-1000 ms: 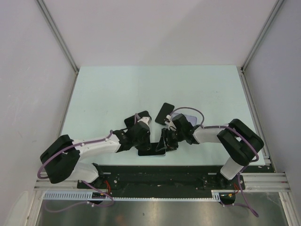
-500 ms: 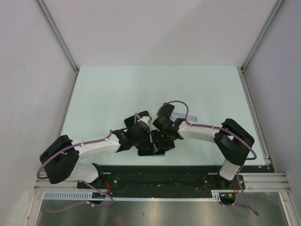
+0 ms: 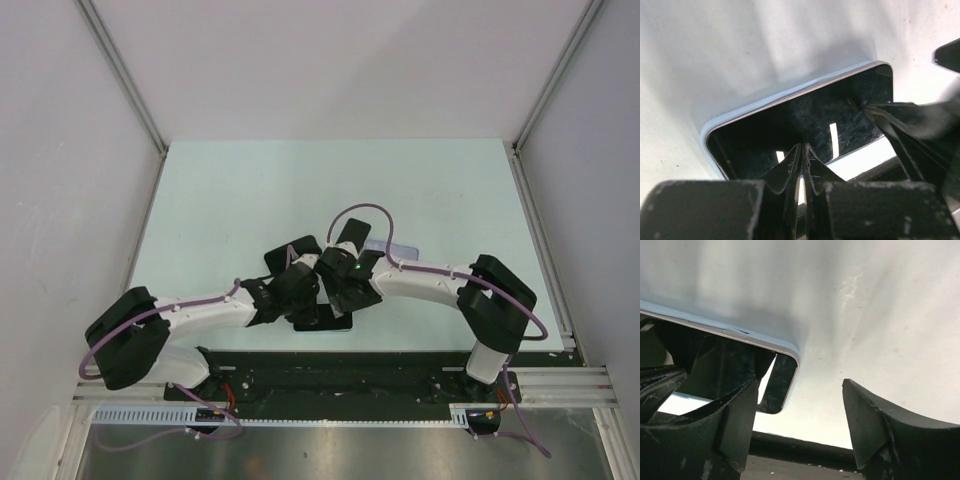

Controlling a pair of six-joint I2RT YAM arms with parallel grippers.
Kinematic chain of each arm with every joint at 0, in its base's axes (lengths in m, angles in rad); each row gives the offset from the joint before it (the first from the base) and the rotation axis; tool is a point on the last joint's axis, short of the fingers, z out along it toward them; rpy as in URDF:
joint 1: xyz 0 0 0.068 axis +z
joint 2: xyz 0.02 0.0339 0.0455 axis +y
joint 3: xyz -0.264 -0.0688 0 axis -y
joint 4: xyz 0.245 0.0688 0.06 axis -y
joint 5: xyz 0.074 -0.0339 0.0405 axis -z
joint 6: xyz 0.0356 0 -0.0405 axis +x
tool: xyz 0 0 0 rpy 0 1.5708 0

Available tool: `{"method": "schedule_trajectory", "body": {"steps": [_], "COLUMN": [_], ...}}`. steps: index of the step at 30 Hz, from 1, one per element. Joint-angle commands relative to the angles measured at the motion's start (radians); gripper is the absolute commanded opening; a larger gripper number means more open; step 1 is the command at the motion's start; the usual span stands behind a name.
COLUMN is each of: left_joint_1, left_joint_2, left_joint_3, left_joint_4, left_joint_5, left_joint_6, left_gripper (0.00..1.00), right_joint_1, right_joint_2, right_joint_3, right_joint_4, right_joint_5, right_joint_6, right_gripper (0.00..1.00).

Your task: Put the phone into the phone case

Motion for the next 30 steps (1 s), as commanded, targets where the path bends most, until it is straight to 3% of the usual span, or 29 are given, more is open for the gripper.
{"method": "schedule_trajectory", "body": {"steps": [1, 5, 8, 11, 12, 14, 17, 23, 28, 30], "left_joint_1": [0.001, 0.001, 0.001, 0.001, 0.001, 0.001, 0.001, 0.001, 0.001, 0.001], "left_joint_2": [0.084, 0.073, 0.069, 0.057, 0.047, 0.043, 0.041, 0.043, 0.043, 0.043], "left_joint_3": [-0.030, -0.028, -0.028, -0.027, -0.027, -0.027, -0.025, -0.022, -0.024, -0.022], "left_joint_4": [-0.103, -0.107, -0.110, -0.115, -0.115, -0.115, -0.117, -0.118, -0.121, -0.124], "left_joint_5": [-0.043, -0.048, -0.051, -0.051, -0.054, -0.054, -0.053, -0.054, -0.056, -0.063], "left_joint_6": [0.013, 0.016, 0.017, 0.016, 0.017, 0.016, 0.017, 0.022, 0.020, 0.027], "left_gripper": [0.11, 0.11, 0.11, 0.11, 0.11, 0.11, 0.11, 0.10, 0.10, 0.10], "right_joint_1": [0.122, 0.108, 0.032, -0.103, -0.140, -0.252, -0.335, -0.345, -0.340, -0.331], "right_joint_2": [-0.097, -0.236, -0.324, -0.404, -0.433, -0.453, -0.435, -0.323, -0.232, -0.188], "right_joint_3": [0.006, -0.066, -0.130, -0.267, -0.340, -0.413, -0.482, -0.505, -0.503, -0.500], "right_joint_4": [-0.047, 0.027, 0.114, 0.249, 0.332, 0.409, 0.493, 0.619, 0.668, 0.675], "right_joint_5": [0.210, 0.185, 0.061, -0.173, -0.316, -0.434, -0.583, -0.689, -0.703, -0.691], "right_joint_6": [-0.036, -0.042, -0.056, -0.056, -0.048, -0.031, -0.036, -0.016, -0.008, -0.010], "right_gripper": [0.76, 0.80, 0.82, 0.81, 0.80, 0.78, 0.71, 0.64, 0.56, 0.45]}}
